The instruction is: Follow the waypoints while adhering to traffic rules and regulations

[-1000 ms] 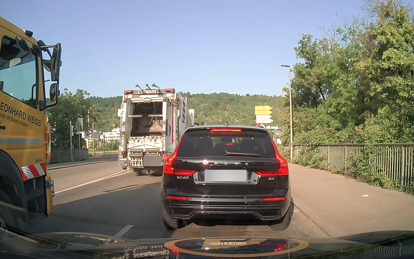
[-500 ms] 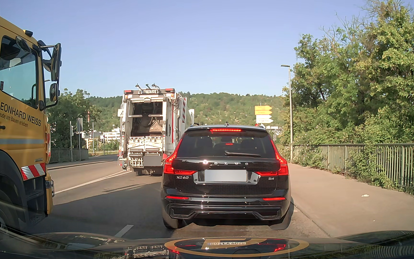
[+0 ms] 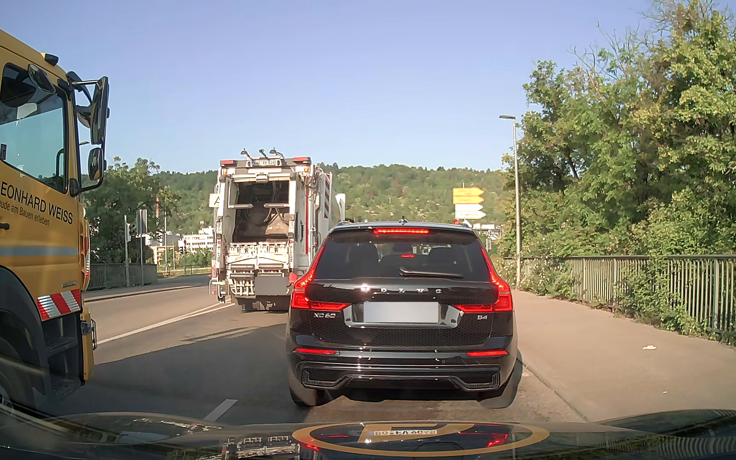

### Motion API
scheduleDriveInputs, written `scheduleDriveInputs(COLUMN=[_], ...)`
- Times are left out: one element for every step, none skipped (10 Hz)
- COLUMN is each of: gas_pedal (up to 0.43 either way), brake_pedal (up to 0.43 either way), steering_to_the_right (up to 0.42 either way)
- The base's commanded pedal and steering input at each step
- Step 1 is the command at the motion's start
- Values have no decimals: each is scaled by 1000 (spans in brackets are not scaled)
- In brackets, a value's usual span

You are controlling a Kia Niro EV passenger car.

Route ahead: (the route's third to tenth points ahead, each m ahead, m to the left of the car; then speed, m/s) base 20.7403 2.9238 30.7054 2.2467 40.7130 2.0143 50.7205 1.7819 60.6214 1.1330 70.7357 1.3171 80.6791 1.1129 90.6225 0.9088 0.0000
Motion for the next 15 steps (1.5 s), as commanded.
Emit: scheduleDriveInputs(gas_pedal=[0,0,0,0,0,0,0,0,0,0,0,0,0,0,0], brake_pedal=[250,250,250,250,250,250,250,250,250,250,250,250,250,250,250], steering_to_the_right=[1,1,1,1,1,1,1,1,1,1,1,1,1,1,1])
